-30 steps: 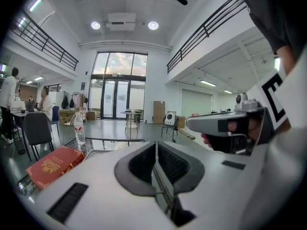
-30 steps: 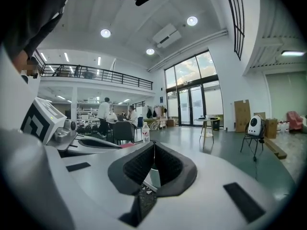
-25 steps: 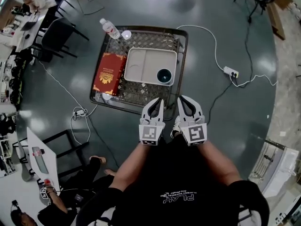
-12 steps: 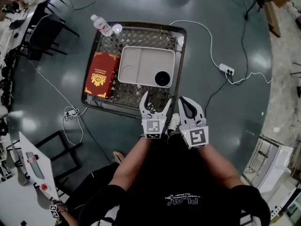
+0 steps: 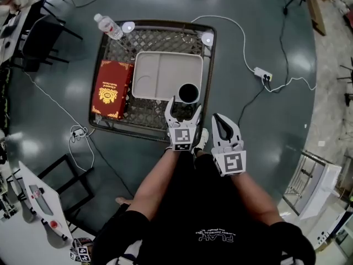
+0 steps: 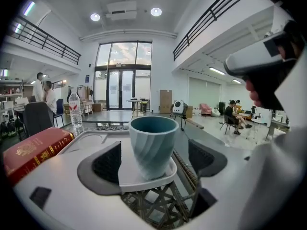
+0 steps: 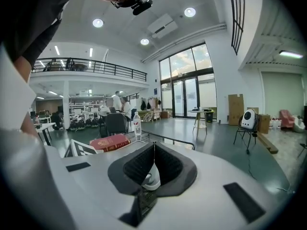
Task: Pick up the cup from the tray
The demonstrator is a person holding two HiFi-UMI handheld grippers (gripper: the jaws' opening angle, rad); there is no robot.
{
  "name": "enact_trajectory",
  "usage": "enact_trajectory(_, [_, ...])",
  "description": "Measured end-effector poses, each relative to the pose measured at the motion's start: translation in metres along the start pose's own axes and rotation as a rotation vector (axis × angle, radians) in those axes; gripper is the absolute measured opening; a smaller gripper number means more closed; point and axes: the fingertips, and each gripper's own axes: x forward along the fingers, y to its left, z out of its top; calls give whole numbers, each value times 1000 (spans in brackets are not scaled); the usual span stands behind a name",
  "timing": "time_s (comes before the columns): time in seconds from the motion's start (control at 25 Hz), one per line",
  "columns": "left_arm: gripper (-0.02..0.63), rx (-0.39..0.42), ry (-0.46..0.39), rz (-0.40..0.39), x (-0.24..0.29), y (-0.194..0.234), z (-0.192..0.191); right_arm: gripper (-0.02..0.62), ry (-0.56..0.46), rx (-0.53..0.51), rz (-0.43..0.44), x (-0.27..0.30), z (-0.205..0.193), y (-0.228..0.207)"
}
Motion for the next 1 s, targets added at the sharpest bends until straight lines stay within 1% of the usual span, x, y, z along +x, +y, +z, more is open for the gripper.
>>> enact_trajectory(0.16, [424, -9, 10, -5, 11, 4, -4, 9, 37, -3, -12, -3, -10, -7])
enact_trajectory(0.28, [425, -4, 10, -18, 18, 3, -5, 9, 31, 14, -23, -3, -10, -9])
enact_trajectory(0.56, [423, 7, -3, -19, 33, 4, -2, 9, 38, 22, -20, 1, -13, -10])
enact_trajectory(0.72, [423, 20, -2, -33, 43, 3, -1, 9, 42, 22, -17, 5, -13, -13])
enact_trajectory(1.0, [420, 35, -8, -36, 50, 4, 5, 9, 50, 8, -4, 7, -14, -17])
